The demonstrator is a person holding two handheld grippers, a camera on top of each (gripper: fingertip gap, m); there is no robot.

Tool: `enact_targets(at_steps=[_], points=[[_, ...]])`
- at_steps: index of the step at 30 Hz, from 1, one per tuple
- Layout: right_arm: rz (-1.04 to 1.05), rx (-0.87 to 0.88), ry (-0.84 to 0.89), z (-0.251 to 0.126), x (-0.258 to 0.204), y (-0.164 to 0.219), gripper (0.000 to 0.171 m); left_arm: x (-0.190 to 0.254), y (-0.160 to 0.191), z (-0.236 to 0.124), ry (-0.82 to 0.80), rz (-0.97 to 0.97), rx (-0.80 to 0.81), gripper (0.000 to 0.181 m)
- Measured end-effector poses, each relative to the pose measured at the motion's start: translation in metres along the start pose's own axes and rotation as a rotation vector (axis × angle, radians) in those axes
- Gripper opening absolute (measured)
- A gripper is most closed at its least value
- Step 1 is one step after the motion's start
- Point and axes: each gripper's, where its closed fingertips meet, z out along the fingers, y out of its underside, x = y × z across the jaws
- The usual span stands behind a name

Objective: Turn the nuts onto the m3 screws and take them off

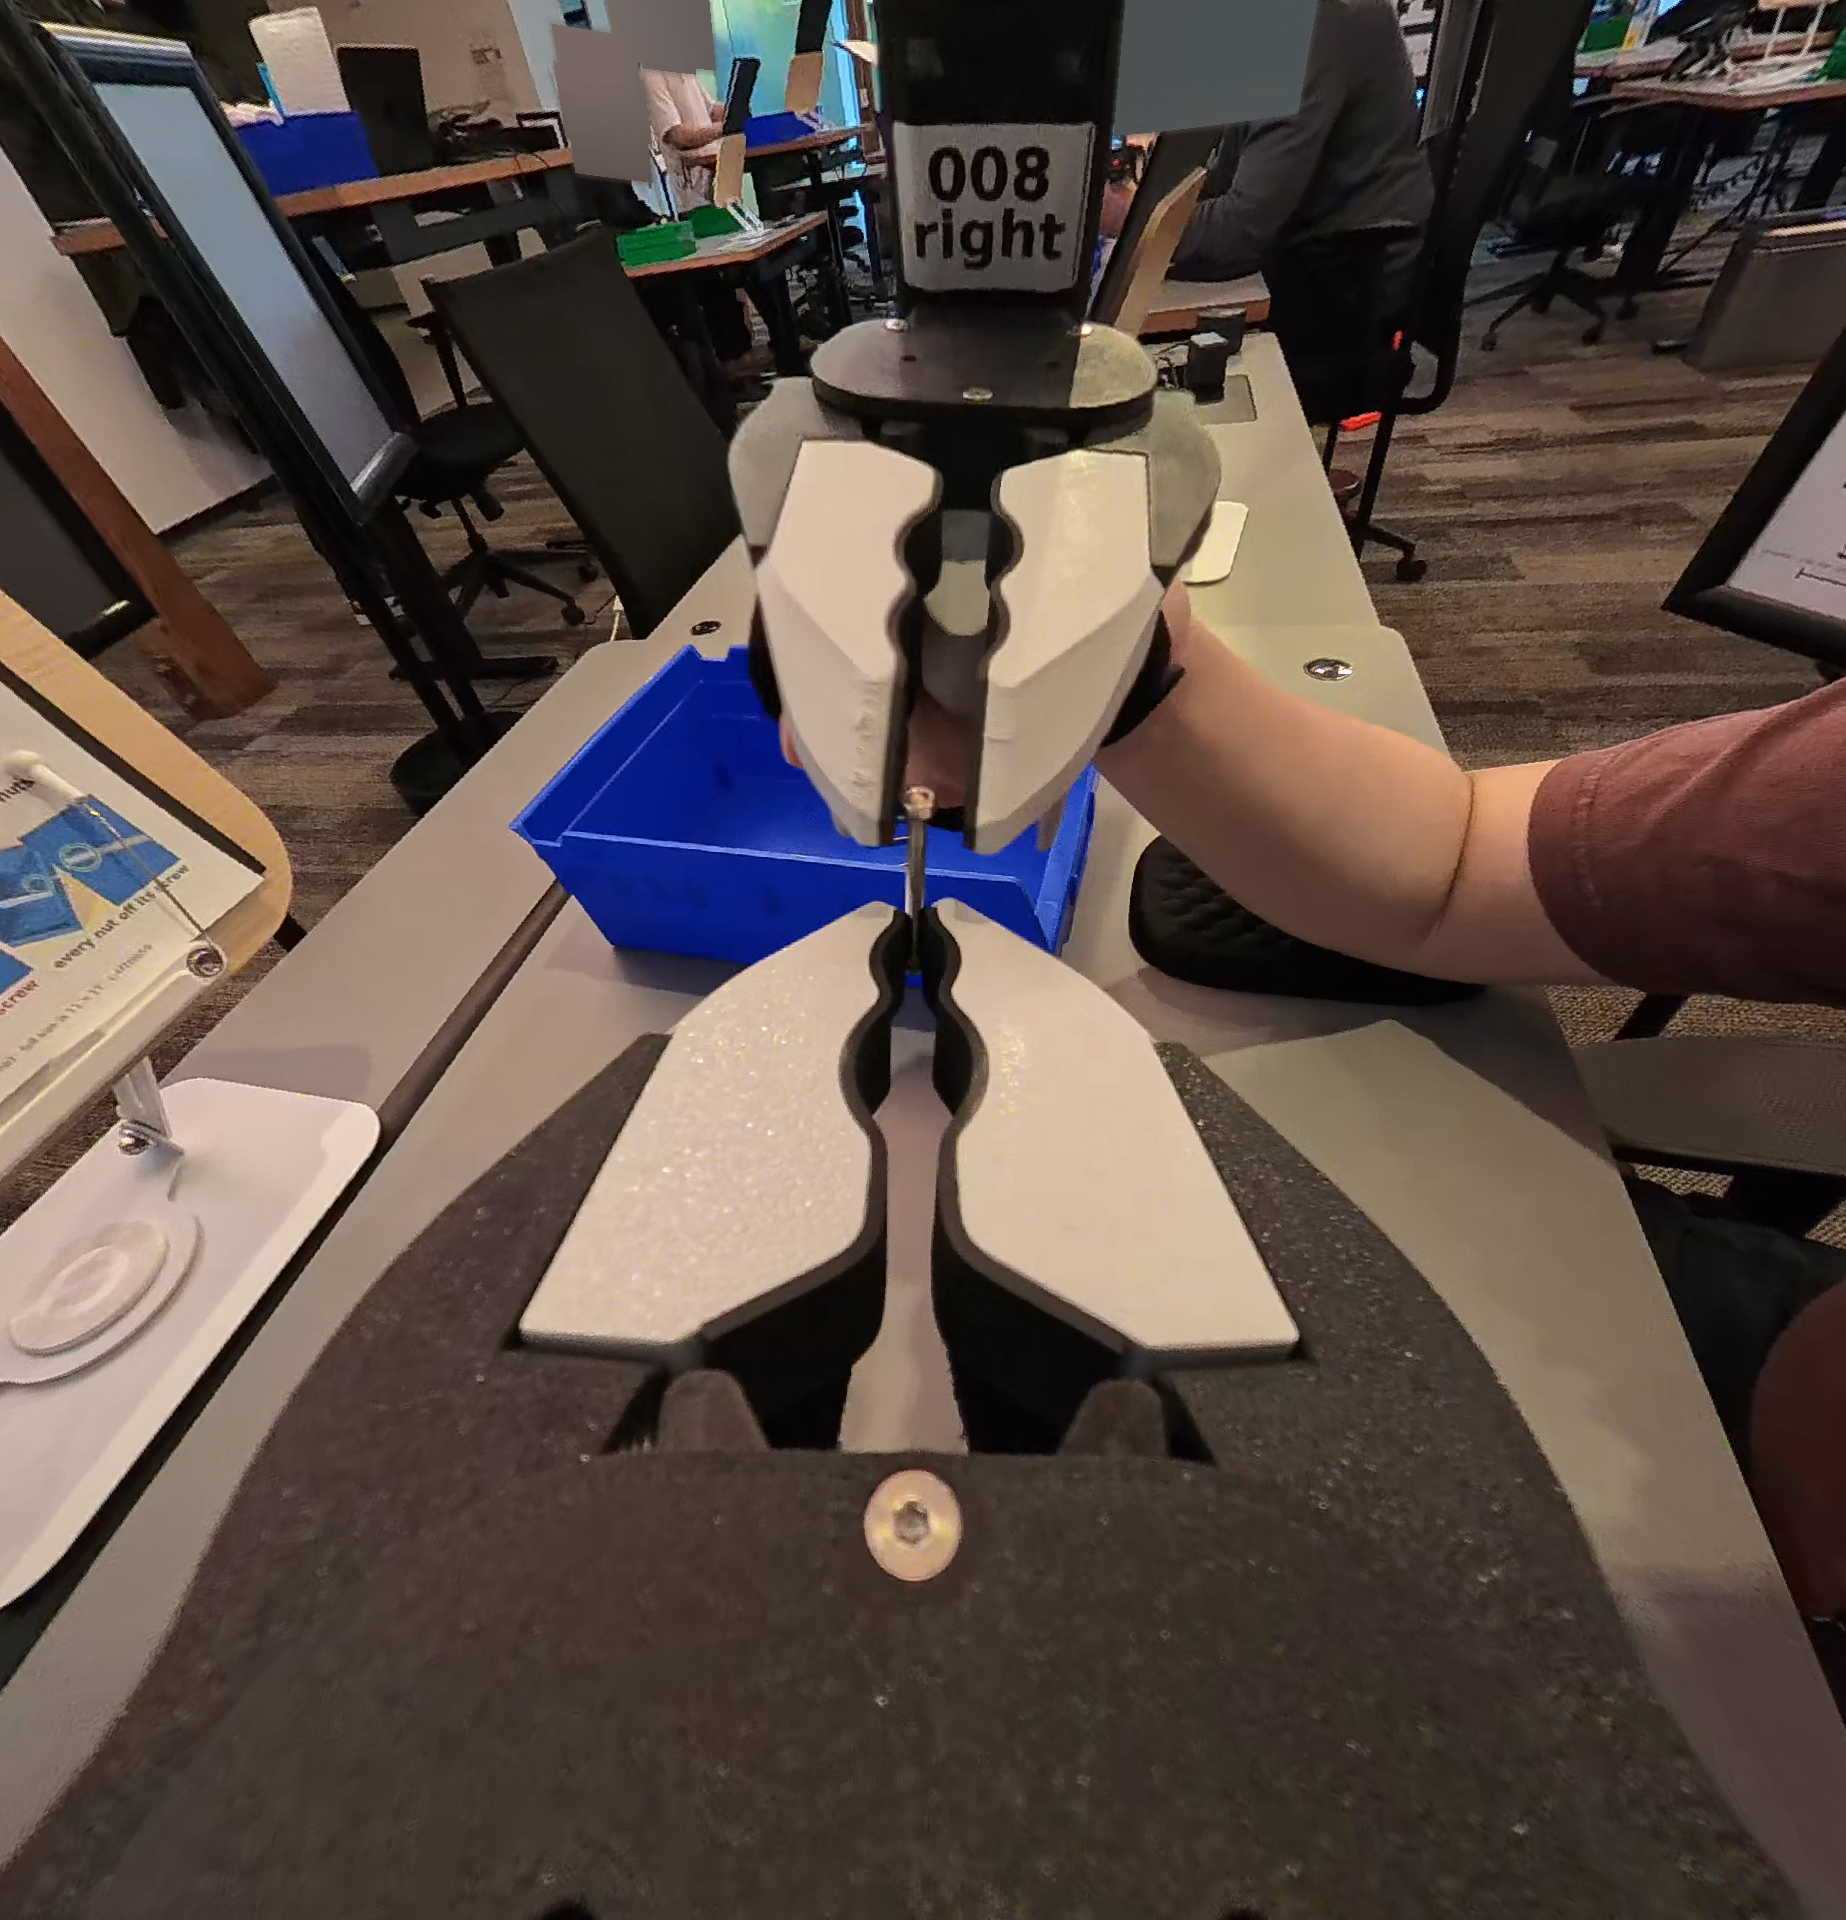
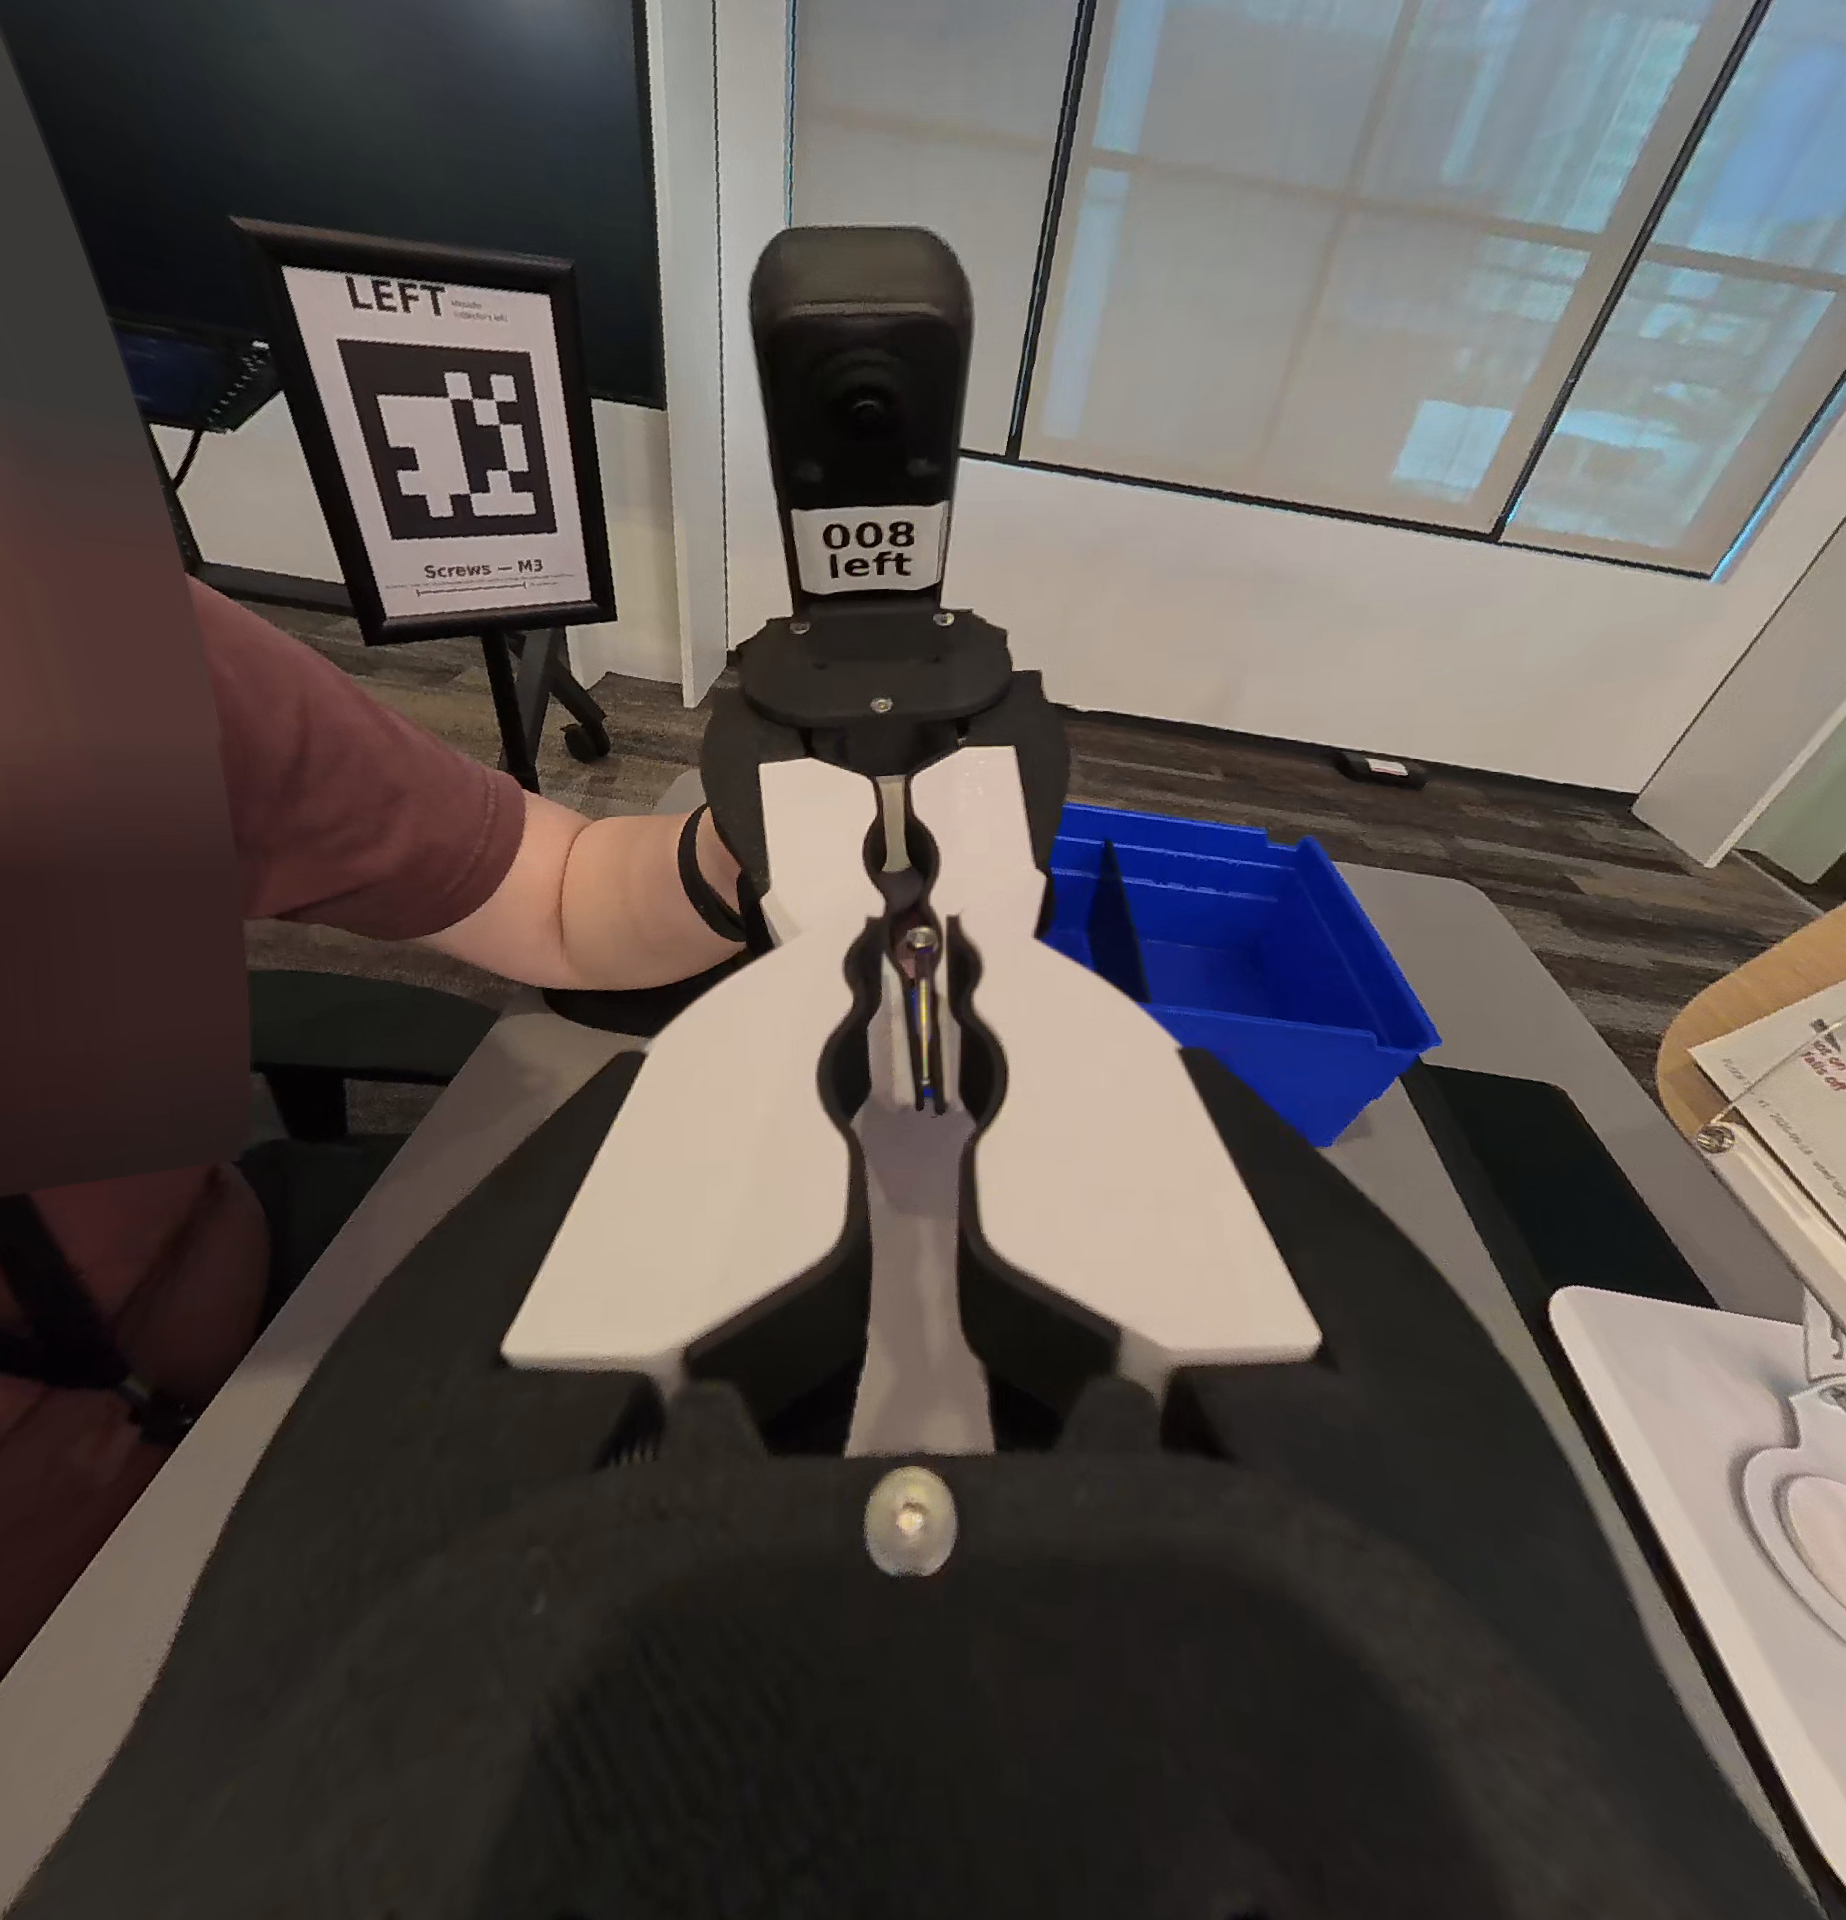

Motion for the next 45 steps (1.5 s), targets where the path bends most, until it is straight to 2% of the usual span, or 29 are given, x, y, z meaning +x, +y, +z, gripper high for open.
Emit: enact_targets(at_steps=[3, 7, 15, 18, 22, 26, 34, 45], points=[[-0.021, -0.01, 0.016, 0.001, 0.001, 0.001, 0.006, 0.001, 0.0, 0.0, 0.009, -0.005, -0.001, 0.002], [-0.03, 0.0, -0.067, -0.001, -0.009, 0.002, 0.006, 0.014, 0.001, 0.0, 0.1, -0.017, -0.009, 0.002], [0.023, 0.071, -0.556, -0.012, -0.073, 0.006, 0.006, 0.083, 0.005, -0.001, 0.519, -0.049, -0.05, 0.002], [0.076, 0.127, -0.714, -0.015, -0.09, 0.004, 0.006, 0.099, 0.003, -0.006, 0.623, -0.061, -0.035, 0.002], [0.154, 0.173, -0.839, -0.015, -0.1, 0.001, 0.006, 0.109, 0.002, -0.01, 0.71, -0.09, -0.022, 0.002], [0.19, 0.213, -0.892, -0.014, -0.102, -0.001, 0.006, 0.111, 0.0, -0.011, 0.727, -0.088, -0.013, 0.002], [0.156, 0.224, -0.895, -0.012, -0.106, -0.001, 0.006, 0.116, 0.001, -0.011, 0.753, -0.097, -0.019, 0.002], [0.118, 0.003, -0.467, -0.01, -0.052, 0.015, 0.006, 0.064, 0.012, 0.003, 0.468, -0.17, -0.091, 0.002]])
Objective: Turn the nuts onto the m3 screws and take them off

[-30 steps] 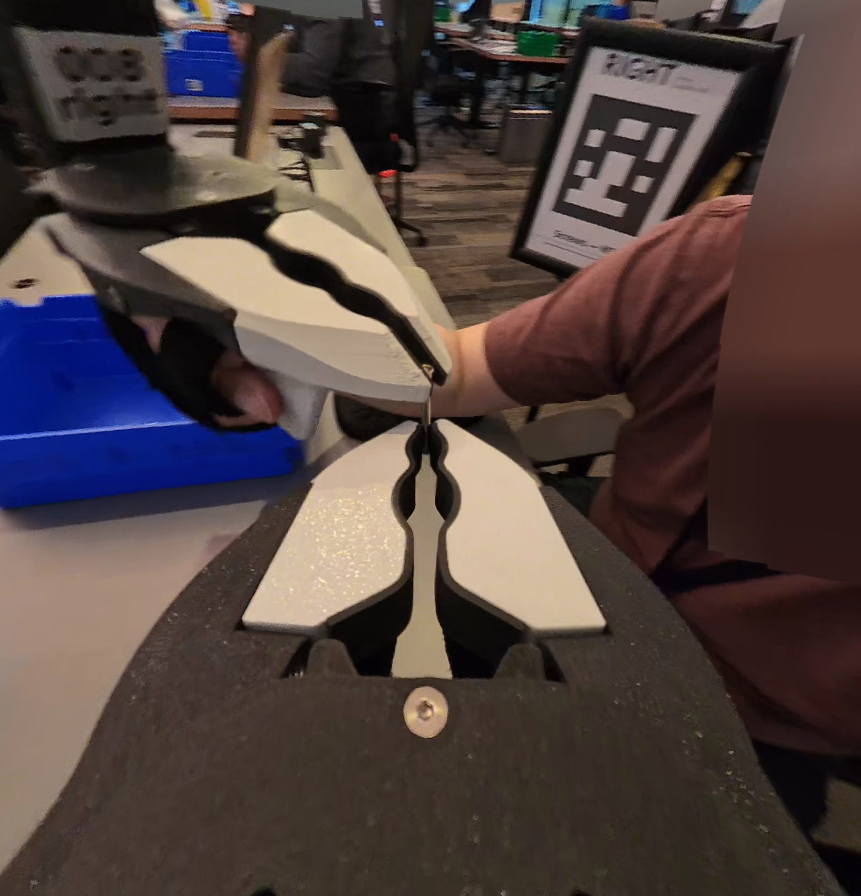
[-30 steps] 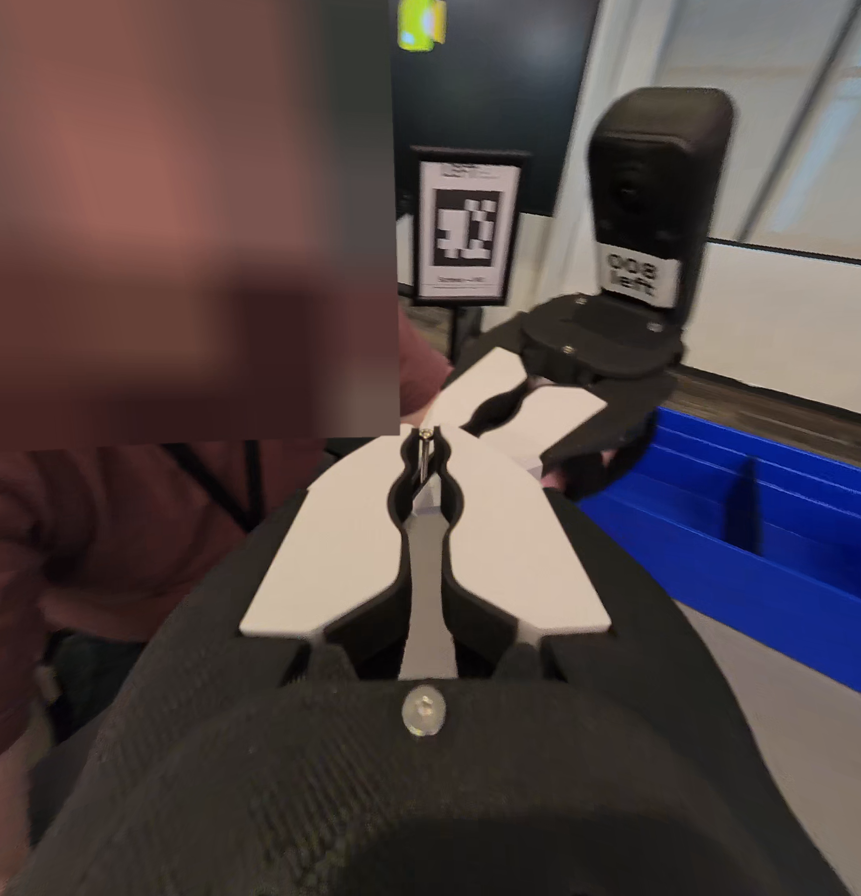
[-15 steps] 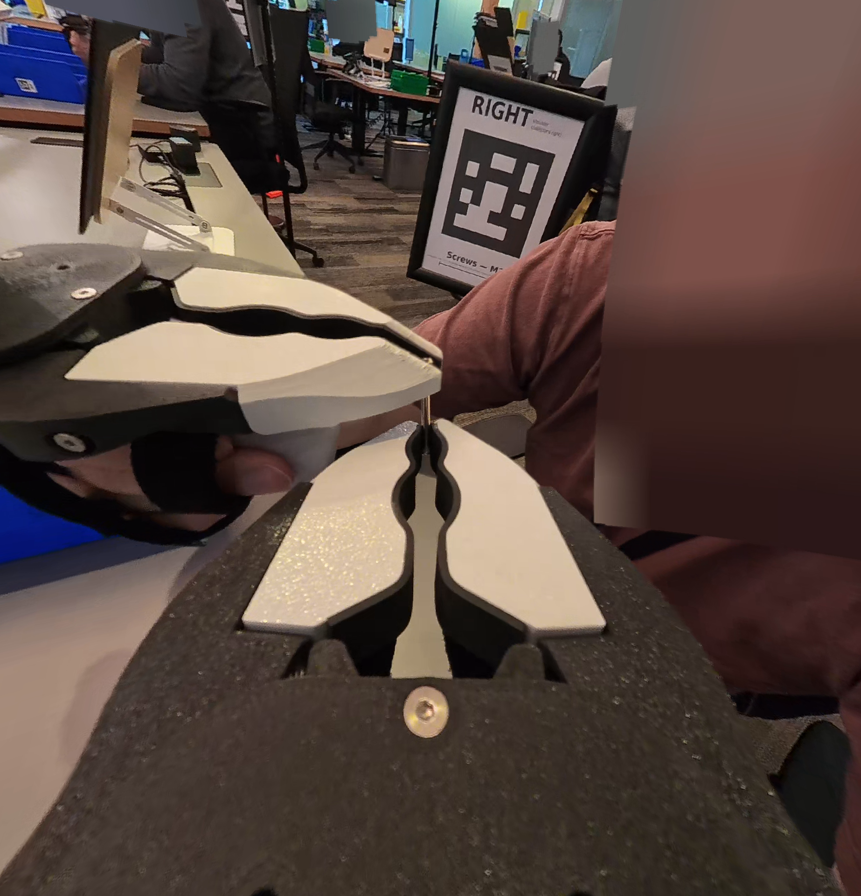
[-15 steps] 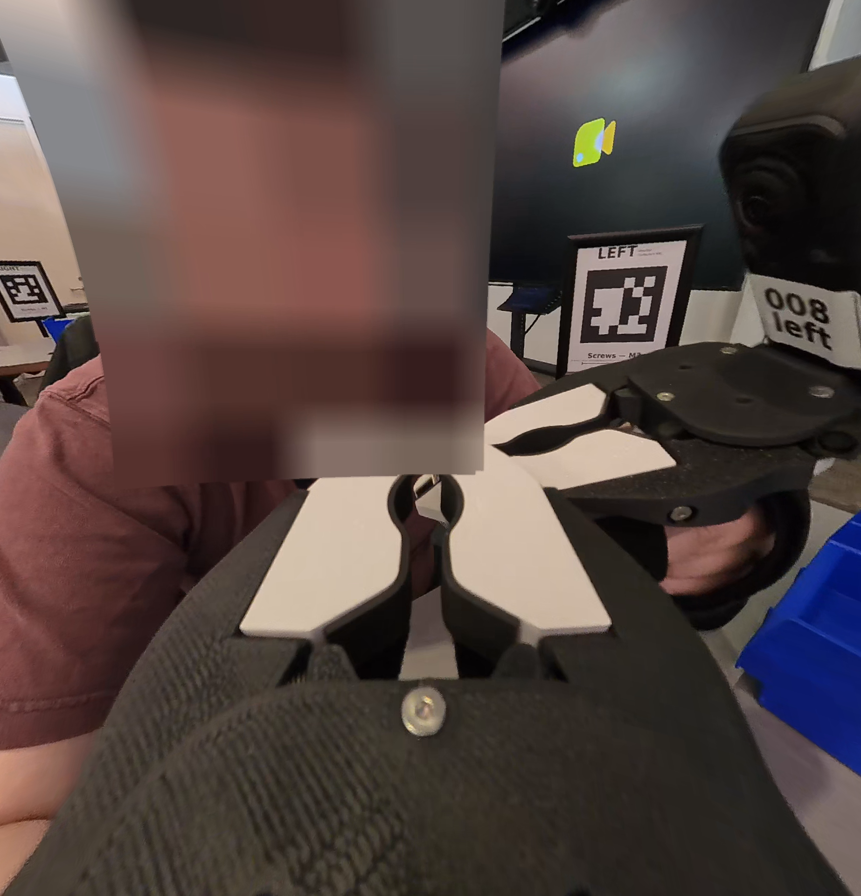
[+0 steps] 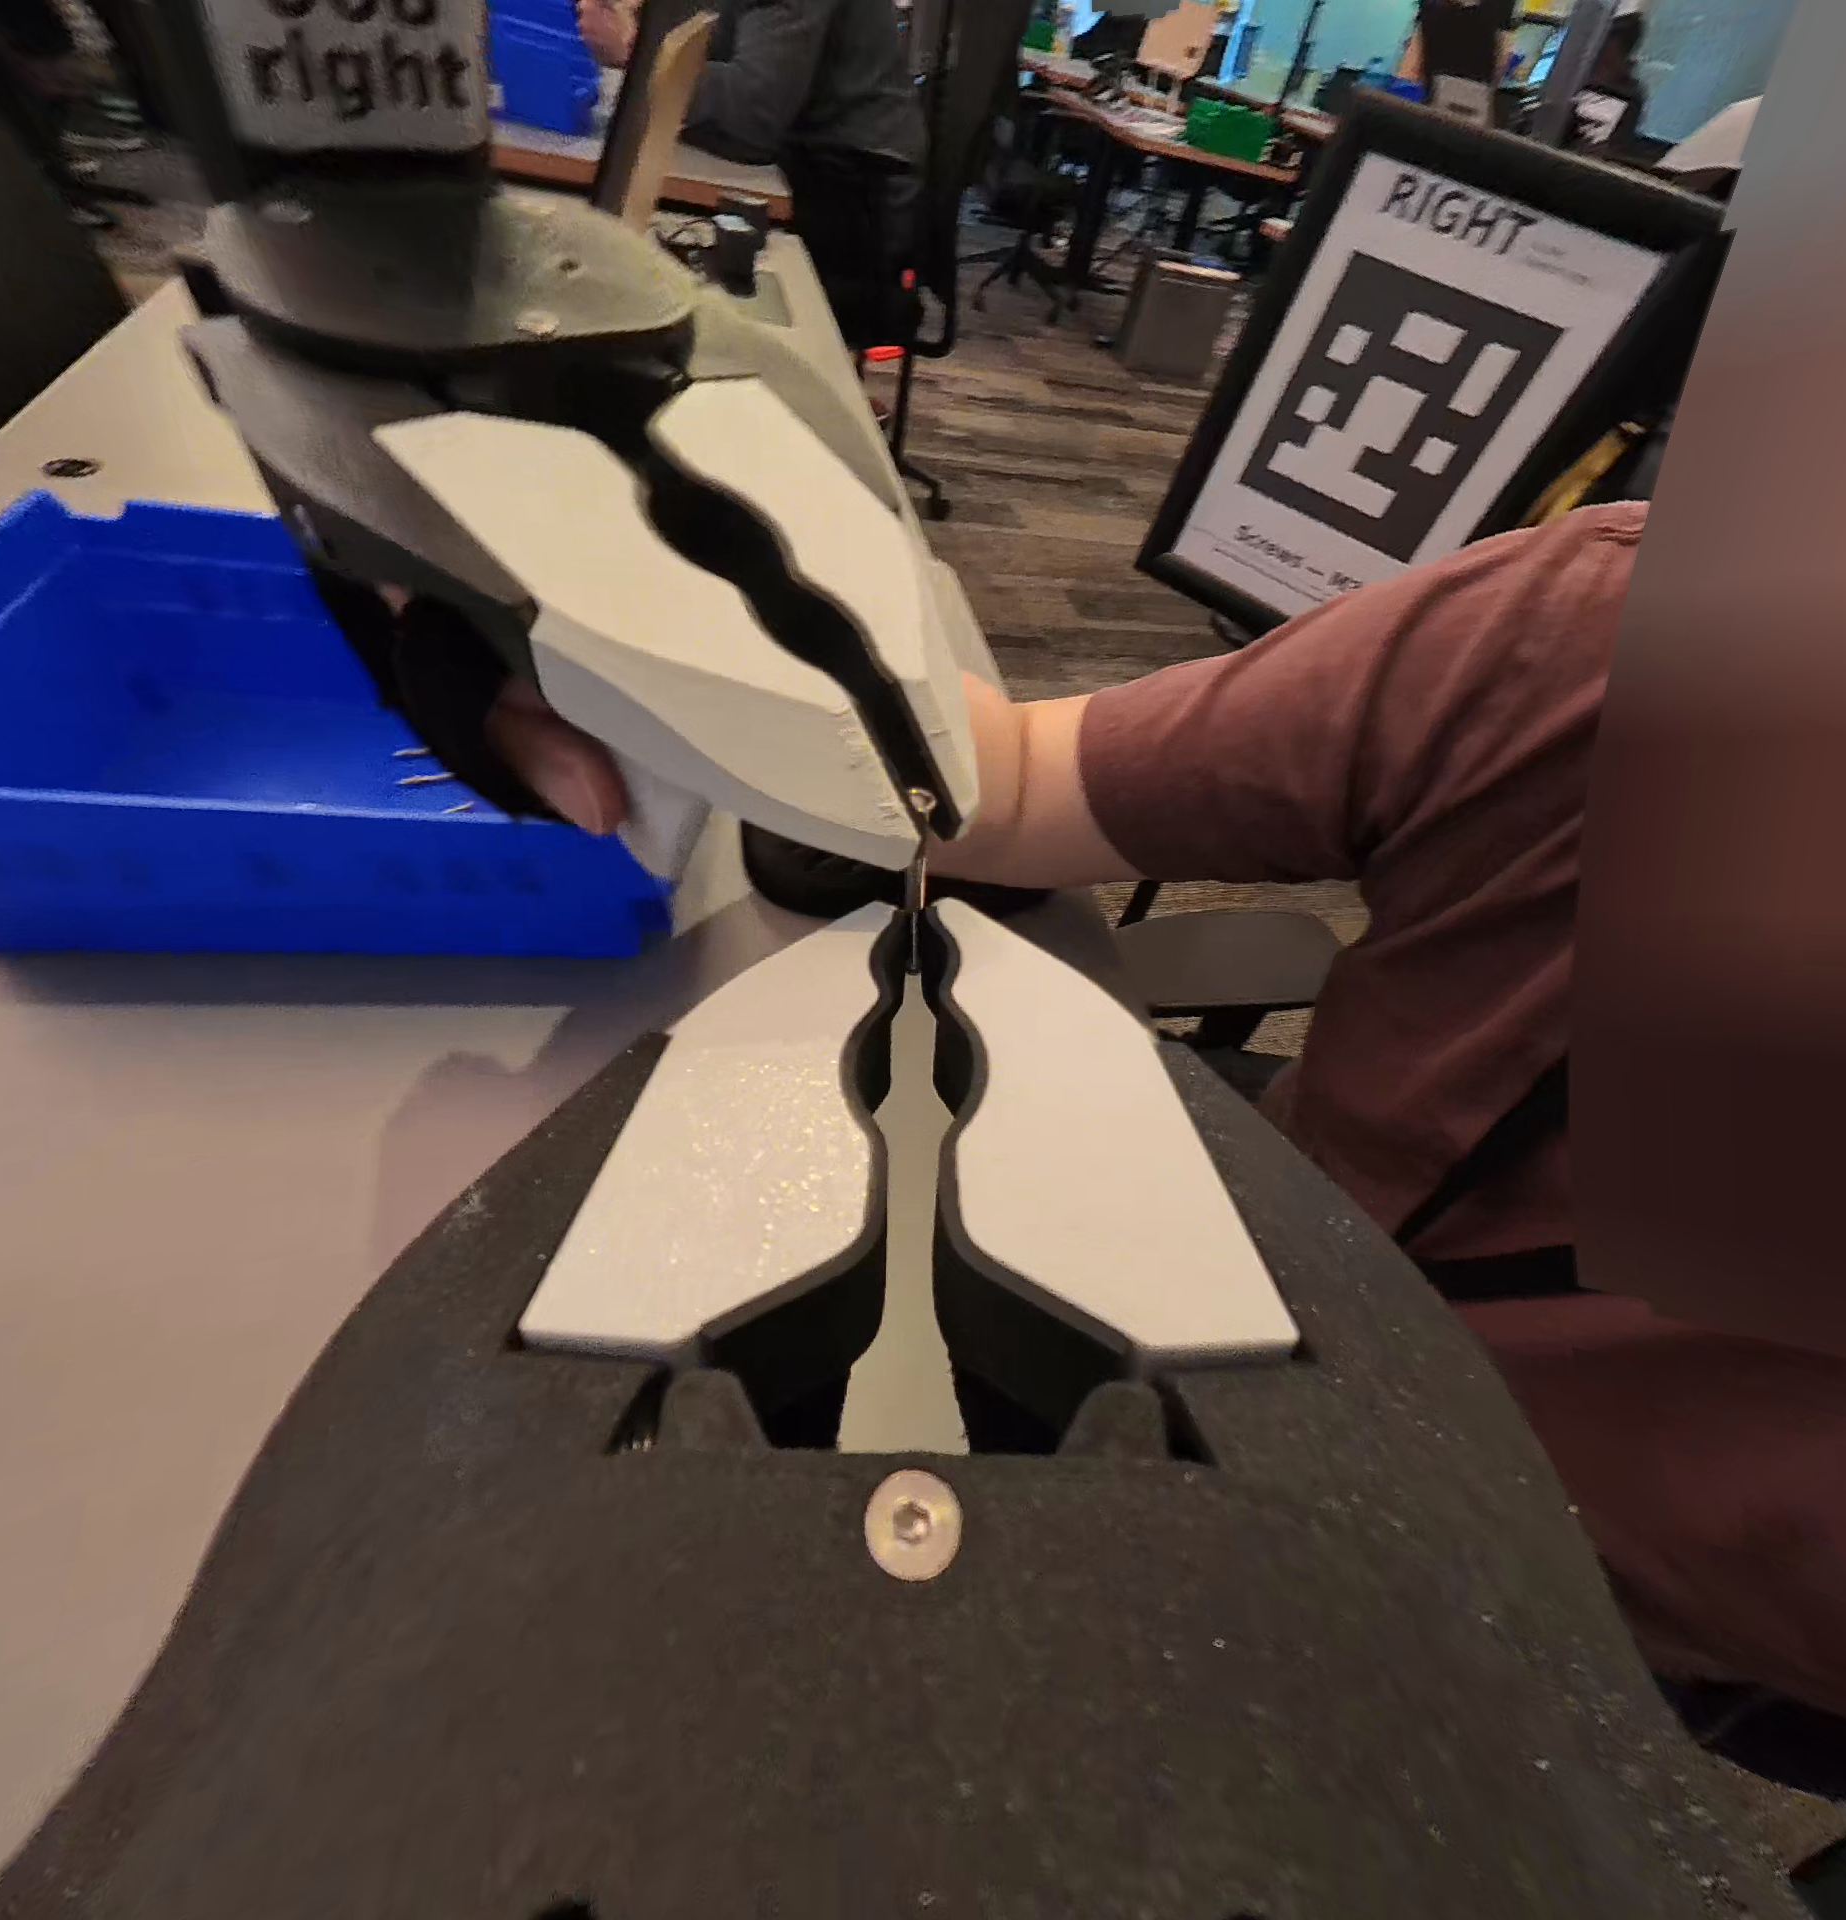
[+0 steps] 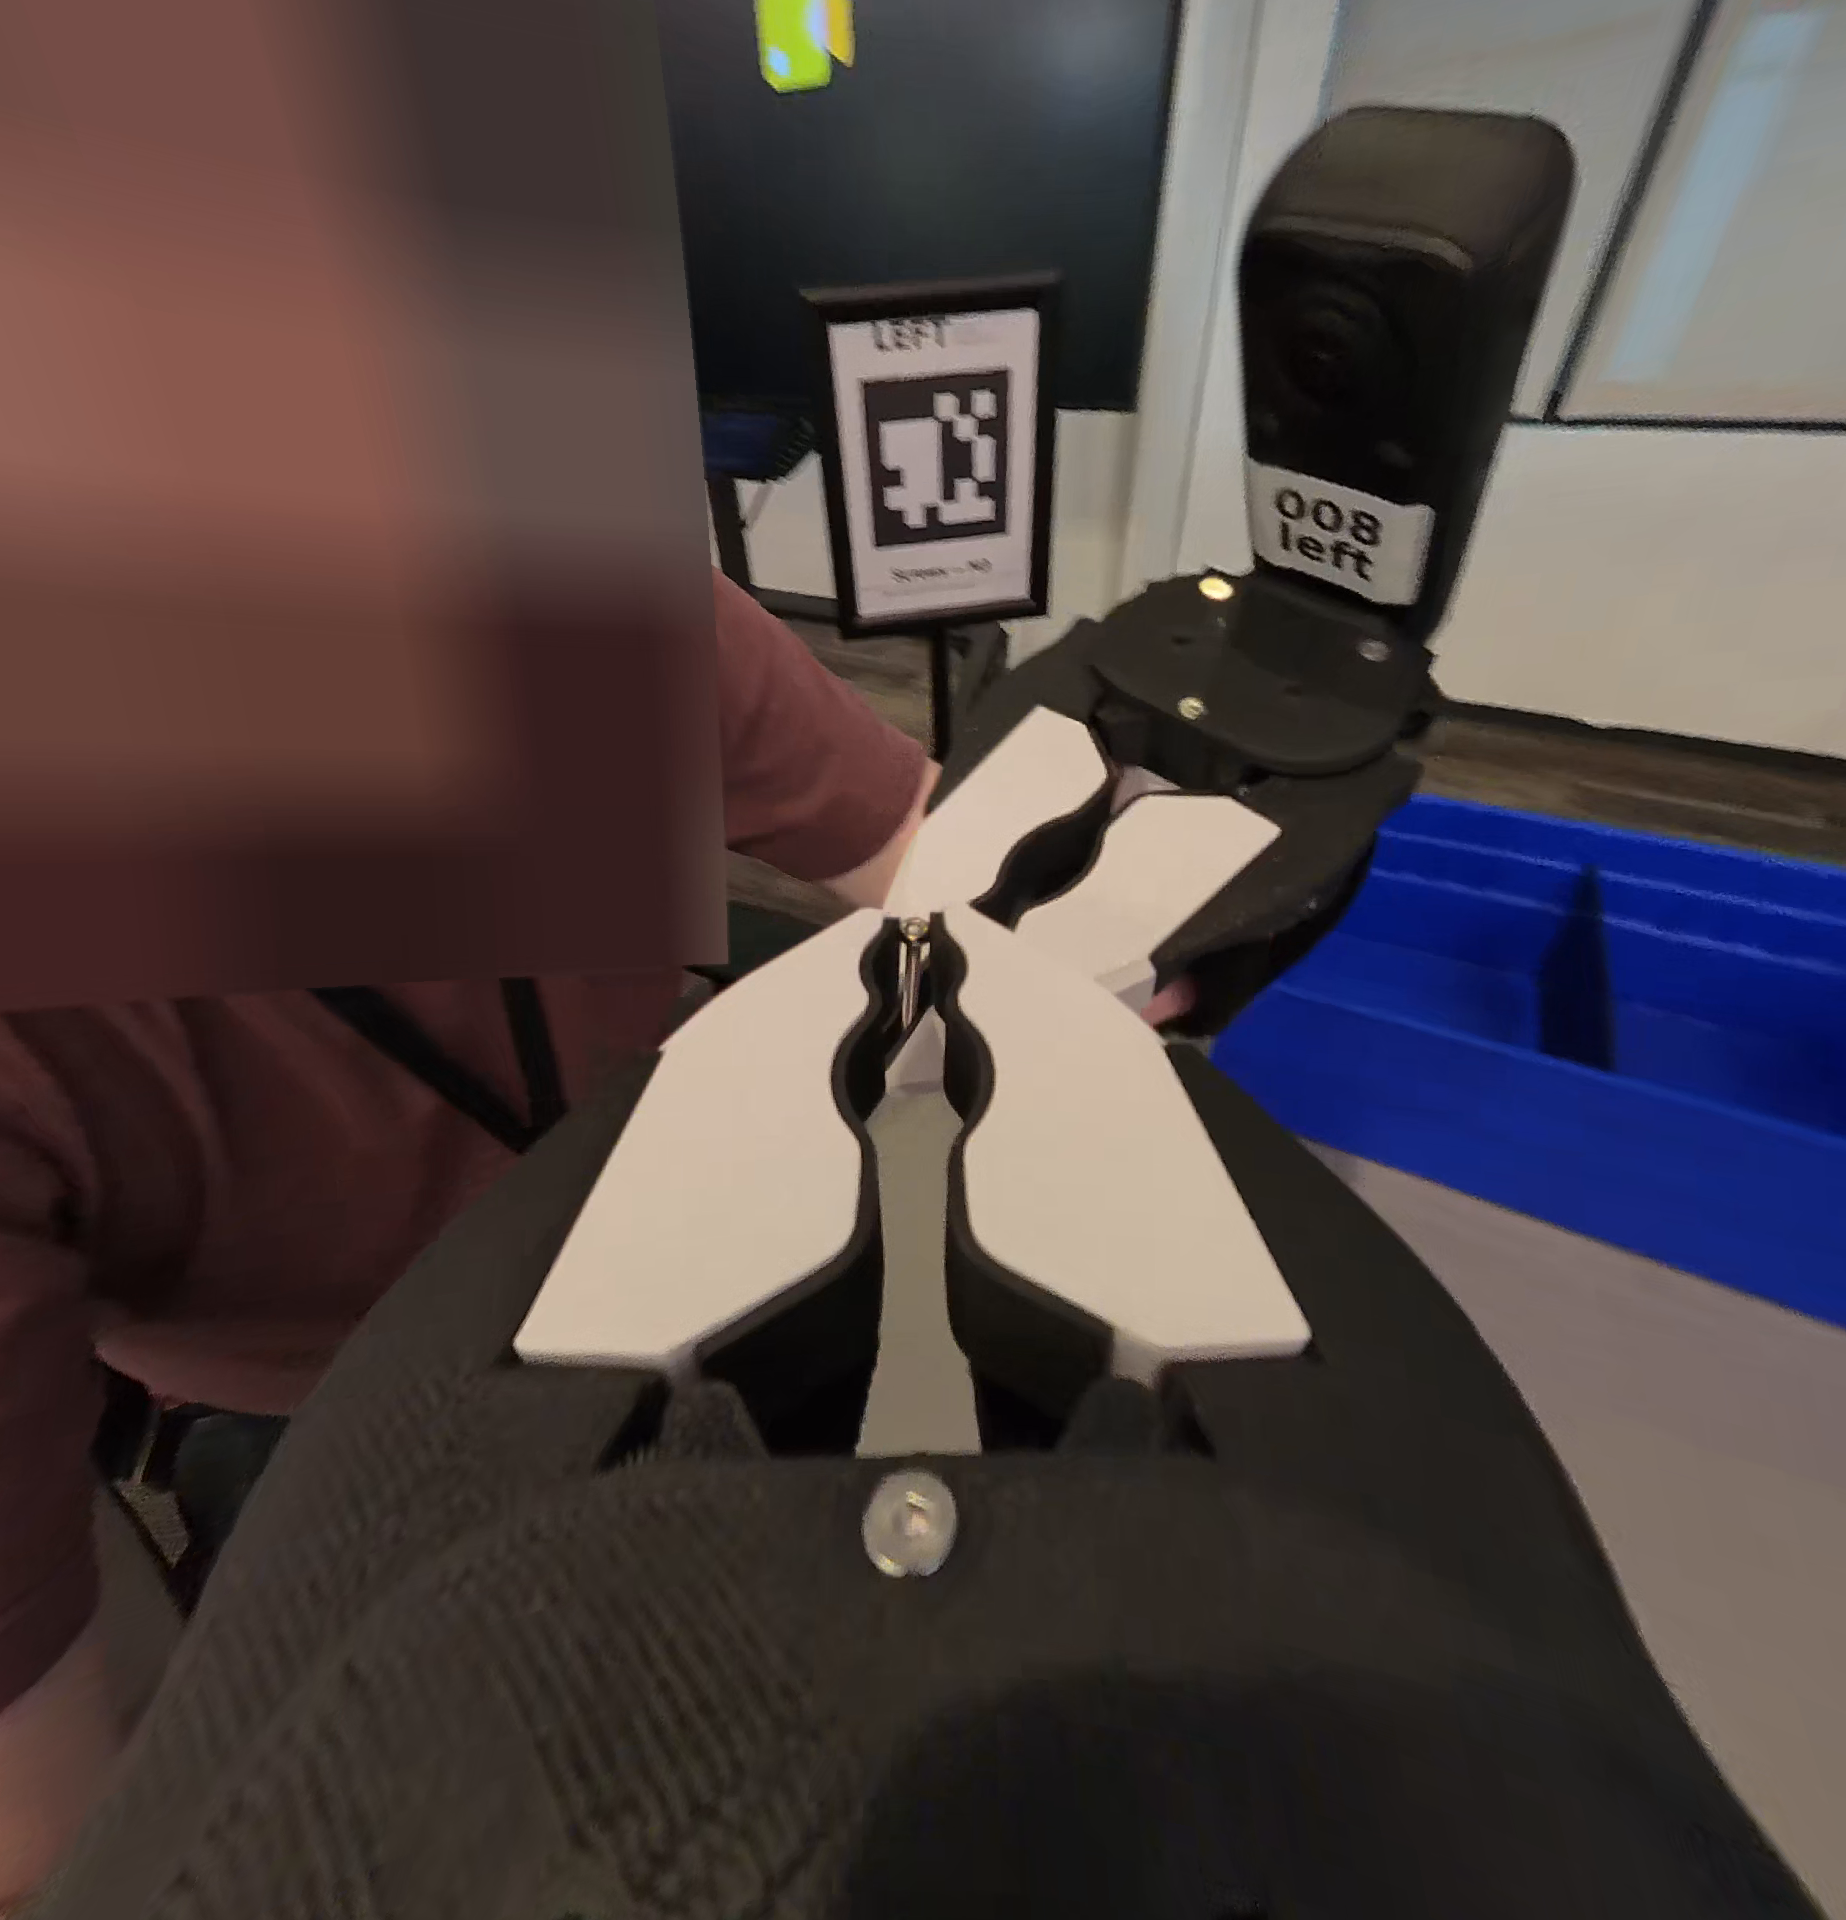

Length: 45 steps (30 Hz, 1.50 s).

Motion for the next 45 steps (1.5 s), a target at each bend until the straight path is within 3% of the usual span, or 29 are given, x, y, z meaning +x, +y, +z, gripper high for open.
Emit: enact_targets(at_steps=[6, 13, 21, 23, 25, 29, 36, 45], points=[[0.087, -0.029, 0.235, -0.01, 0.035, 0.0, 0.006, -0.036, -0.001, -0.017, -0.256, -0.004, -0.008, 0.002], [0.29, 0.058, 0.505, -0.02, 0.075, -0.004, 0.006, -0.072, -0.003, -0.044, -0.539, -0.022, 0.004, 0.002], [0.229, 0.0, 0.797, -0.026, 0.093, -0.001, 0.006, -0.088, 0.0, -0.056, -0.739, 0.018, -0.037, 0.002], [0.181, -0.017, 0.797, -0.025, 0.093, -0.003, 0.011, -0.085, -0.003, -0.055, -0.718, 0.021, -0.02, 0.002], [0.113, -0.015, 0.758, -0.024, 0.088, -0.01, 0.029, -0.082, -0.006, -0.055, -0.689, 0.018, 0.0, 0.002], [-0.057, 0.017, 0.663, -0.026, 0.071, -0.026, 0.036, -0.069, -0.016, -0.05, -0.597, 0.032, 0.063, 0.002], [-0.073, 0.08, 0.442, -0.017, 0.049, -0.029, 0.015, -0.047, -0.025, -0.038, -0.453, 0.048, 0.116, 0.002], [-0.085, 0.095, 0.416, -0.018, 0.045, -0.031, 0.009, -0.042, -0.026, -0.034, -0.418, 0.044, 0.12, 0.002]])
